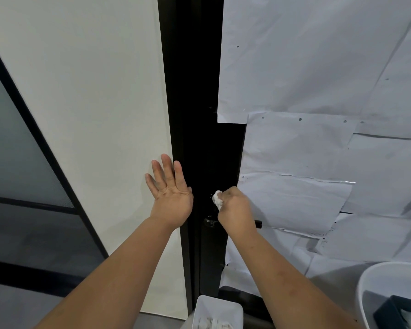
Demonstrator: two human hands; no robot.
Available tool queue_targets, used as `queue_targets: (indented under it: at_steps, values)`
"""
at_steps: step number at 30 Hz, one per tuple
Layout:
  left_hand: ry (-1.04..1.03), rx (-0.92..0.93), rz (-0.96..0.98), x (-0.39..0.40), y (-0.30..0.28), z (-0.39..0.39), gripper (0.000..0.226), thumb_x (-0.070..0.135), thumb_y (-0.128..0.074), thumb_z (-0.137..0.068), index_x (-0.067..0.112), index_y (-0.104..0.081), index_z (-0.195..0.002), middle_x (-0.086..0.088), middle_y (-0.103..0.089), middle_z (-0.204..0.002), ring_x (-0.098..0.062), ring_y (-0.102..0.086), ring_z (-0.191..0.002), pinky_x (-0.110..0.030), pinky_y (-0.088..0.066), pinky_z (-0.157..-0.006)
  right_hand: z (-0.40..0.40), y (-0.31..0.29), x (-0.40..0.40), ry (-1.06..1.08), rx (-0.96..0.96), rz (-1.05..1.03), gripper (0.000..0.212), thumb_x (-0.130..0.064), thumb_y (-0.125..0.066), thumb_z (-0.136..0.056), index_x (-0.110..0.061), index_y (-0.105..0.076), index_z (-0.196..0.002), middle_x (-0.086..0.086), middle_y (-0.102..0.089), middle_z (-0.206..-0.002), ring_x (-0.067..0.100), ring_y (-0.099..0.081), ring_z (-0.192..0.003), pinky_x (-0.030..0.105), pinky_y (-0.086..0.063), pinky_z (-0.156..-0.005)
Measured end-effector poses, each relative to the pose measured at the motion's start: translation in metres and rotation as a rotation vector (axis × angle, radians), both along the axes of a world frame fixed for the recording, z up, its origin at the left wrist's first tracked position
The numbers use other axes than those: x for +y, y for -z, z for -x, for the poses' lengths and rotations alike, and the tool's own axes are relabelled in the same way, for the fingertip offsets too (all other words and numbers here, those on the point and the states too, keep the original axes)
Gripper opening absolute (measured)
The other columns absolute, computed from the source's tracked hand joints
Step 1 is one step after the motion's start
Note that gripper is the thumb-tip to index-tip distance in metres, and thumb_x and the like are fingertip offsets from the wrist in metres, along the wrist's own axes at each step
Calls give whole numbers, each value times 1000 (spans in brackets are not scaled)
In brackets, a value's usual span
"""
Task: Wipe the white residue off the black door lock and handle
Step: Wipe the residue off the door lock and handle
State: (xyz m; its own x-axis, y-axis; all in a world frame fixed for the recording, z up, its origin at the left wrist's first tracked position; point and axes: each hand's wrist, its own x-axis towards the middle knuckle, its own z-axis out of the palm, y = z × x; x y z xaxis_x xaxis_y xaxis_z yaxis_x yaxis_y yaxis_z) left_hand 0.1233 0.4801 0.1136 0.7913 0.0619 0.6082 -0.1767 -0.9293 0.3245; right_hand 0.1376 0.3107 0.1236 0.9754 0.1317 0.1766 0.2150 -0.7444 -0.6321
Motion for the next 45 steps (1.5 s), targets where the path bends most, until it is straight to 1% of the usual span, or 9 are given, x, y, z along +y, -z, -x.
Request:
queue_targets:
  at_steps: [3,7,12,17,20,24,36,43,45]
  values:
    - [5,0,20,0,-1,1,67,37,-9,-100,10,35,-143,-18,41,-148,-48,33,-136,-72,7,-108,-5,-1,-9,15,80,81,20,4,-53,-84,3,-62,-102,12,-60,-95,25,-62,-92,21,-43,-68]
    - [-1,-9,7,0,0,0,74,32,-19,-97,10,34,-143,-19,41,-148,-48,33,-136,-72,7,-107,-1,-1,-8,21,-31,-16,31,2,-52,-84,-6,-64,-111,13,-58,-113,25,-55,-103,21,-39,-78]
    - [17,24,27,1,0,1,68,36,-11,-99,10,35,-142,-19,41,-148,-49,32,-135,-73,6,-108,-4,2,-12,32,130,108,39,4,-53,-83,-5,-63,-119,10,-64,-119,23,-62,-103,15,-41,-75]
    - [17,-1,32,-1,-1,1,75,30,-25,-101,11,35,-142,-19,42,-148,-50,31,-136,-74,6,-107,8,0,1,-114,-207,14,31,-1,-55,-87,-11,-61,-116,1,-56,-111,18,-58,-92,24,-50,-72]
    - [-20,-35,6,1,0,1,93,17,-45,-97,11,37,-142,-18,44,-147,-49,32,-135,-72,9,-107,12,4,11,-240,-320,268,30,5,-56,-83,-6,-60,-110,2,-47,-113,18,-51,-94,25,-48,-65]
    - [-1,-5,5,1,-3,2,81,25,-30,-97,11,36,-142,-18,43,-147,-48,32,-135,-72,9,-107,7,2,9,-261,-355,444,23,3,-56,-83,-2,-65,-104,7,-45,-115,19,-44,-99,24,-39,-65]
    - [0,-5,-17,1,-3,2,81,24,-31,-98,11,36,-142,-19,42,-147,-48,34,-135,-70,12,-107,7,11,6,-201,-306,348,23,8,-54,-82,-1,-63,-101,7,-49,-110,18,-49,-92,23,-40,-65]
    - [-16,24,-11,0,-2,3,79,26,-29,-98,9,35,-142,-21,40,-148,-51,31,-135,-72,8,-108,-11,0,-11,69,191,24,30,5,-57,-83,-6,-57,-111,3,-58,-103,25,-61,-97,25,-45,-71]
    - [-3,32,-13,1,-3,3,76,27,-25,-99,10,35,-142,-22,41,-147,-51,31,-135,-72,9,-108,-4,-3,-12,103,-42,-82,28,5,-56,-81,-10,-65,-104,-3,-55,-96,22,-62,-85,26,-46,-65]
